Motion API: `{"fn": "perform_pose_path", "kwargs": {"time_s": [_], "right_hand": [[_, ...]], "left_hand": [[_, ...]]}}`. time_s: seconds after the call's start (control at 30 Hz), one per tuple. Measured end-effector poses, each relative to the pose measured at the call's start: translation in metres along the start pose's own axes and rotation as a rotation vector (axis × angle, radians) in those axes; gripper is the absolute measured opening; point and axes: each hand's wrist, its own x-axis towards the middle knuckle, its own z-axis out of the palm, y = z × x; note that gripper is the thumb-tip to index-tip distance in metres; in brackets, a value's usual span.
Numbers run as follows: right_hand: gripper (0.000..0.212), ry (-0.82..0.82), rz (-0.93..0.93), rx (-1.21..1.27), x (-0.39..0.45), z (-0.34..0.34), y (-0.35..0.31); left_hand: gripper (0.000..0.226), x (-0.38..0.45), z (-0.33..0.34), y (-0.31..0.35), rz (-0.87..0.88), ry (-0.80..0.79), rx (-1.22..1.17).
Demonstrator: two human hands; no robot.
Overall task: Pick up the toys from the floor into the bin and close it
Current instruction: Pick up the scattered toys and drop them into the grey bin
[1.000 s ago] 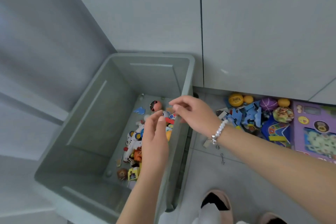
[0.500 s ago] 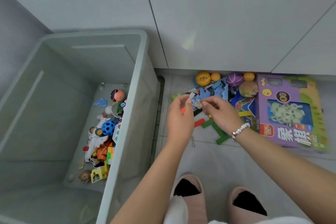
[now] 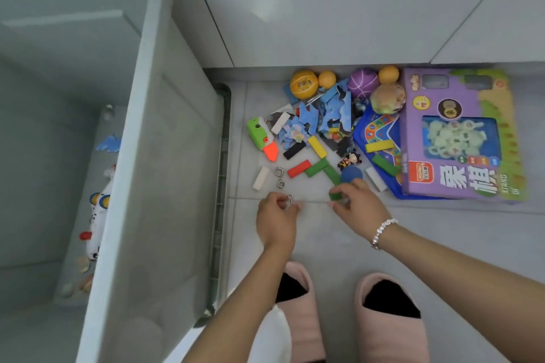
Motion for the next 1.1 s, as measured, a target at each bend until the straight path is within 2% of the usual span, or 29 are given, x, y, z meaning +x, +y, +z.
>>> {"fn": "perform_pose_path", "kwargs": {"time_s": [0.1, 0.2, 0.4, 0.47, 0.57, 0.7, 0.8, 0.93, 1.1], "right_hand": [[0.033, -0.016, -0.013, 0.01, 0.0, 0.003, -0.001], [0.033, 0.012, -0.023, 0.032, 0.002, 0.003, -0.001], [0.027, 0.067, -0.011, 0.095, 0.003, 0.003, -0.001], [0.026, 0.067, -0.017, 0.093, 0.002, 0.002, 0.0], [0.025, 0.083, -0.021, 0.121, 0.001, 0.001, 0.0], [0.023, 0.082, -0.024, 0.122, 0.001, 0.002, 0.0], [0.022, 0.078, -0.02, 0.12, 0.002, 0.003, -0.001], [0.019, 0.064, -0.025, 0.107, 0.002, 0.004, -0.004], [0.017, 0.06, 0.0, 0.108, 0.002, 0.004, -0.003]], "left_hand": [[0.012, 0.006, 0.002, 0.003, 0.04, 0.007, 0.067], [0.008, 0.01, 0.0, 0.006, 0.042, 0.027, 0.124], [0.021, 0.021, 0.0, 0.0, 0.227, -0.033, 0.493], [0.024, 0.023, -0.002, -0.001, 0.275, -0.053, 0.532], [0.02, 0.024, -0.007, -0.007, 0.302, -0.049, 0.371], [0.004, 0.019, -0.018, -0.002, 0.236, 0.012, 0.006], [0.012, 0.023, -0.022, 0.005, 0.158, 0.101, -0.171], [0.027, 0.033, -0.016, 0.01, 0.125, 0.059, -0.171], [0.025, 0.041, -0.011, 0.011, 0.127, 0.039, -0.031]]}}
